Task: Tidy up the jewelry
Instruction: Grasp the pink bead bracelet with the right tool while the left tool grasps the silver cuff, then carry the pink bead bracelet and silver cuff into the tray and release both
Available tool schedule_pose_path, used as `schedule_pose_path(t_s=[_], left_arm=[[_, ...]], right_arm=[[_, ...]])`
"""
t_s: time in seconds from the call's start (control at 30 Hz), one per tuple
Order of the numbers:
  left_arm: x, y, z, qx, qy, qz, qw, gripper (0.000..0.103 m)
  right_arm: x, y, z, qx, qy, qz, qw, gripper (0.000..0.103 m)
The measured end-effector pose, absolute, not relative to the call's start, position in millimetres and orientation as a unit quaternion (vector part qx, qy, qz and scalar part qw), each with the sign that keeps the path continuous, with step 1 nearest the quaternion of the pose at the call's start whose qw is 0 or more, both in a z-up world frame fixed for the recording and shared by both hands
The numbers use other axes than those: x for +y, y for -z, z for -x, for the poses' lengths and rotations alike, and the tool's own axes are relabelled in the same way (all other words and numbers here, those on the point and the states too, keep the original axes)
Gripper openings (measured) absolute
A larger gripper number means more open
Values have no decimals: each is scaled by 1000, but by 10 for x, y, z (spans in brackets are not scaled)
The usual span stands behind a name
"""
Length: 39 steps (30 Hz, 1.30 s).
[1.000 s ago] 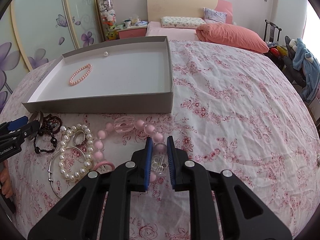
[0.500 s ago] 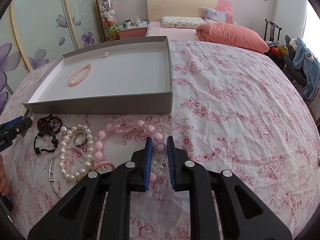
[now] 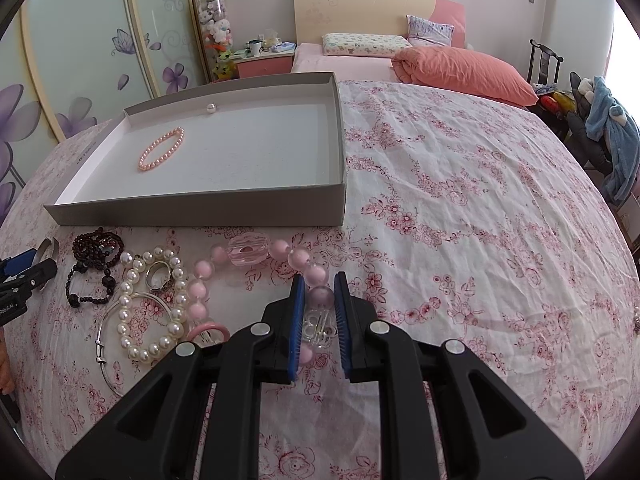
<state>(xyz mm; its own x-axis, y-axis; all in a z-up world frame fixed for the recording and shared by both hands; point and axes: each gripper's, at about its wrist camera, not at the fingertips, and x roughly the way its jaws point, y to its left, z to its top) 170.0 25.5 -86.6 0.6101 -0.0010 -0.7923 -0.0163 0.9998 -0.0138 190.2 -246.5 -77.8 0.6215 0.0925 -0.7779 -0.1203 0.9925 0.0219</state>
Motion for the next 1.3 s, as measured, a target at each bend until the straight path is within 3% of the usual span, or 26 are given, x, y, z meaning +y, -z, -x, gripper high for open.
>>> schedule_pose_path(t_s=[0.37,0.63,1.3], left_arm=[[224,863,-1740,443,-7,3,897,66],[270,797,-1685,425,-4,21,905,66],[-65,205,-1085,252,-11,-19,967,66]], right_arm=[[-2456,781,-1899,430,-60,14,901,14],[-2502,396,-1683,355,-88,-34,930,14],[-2292,28,-1373,272,-145,-66,949,14]])
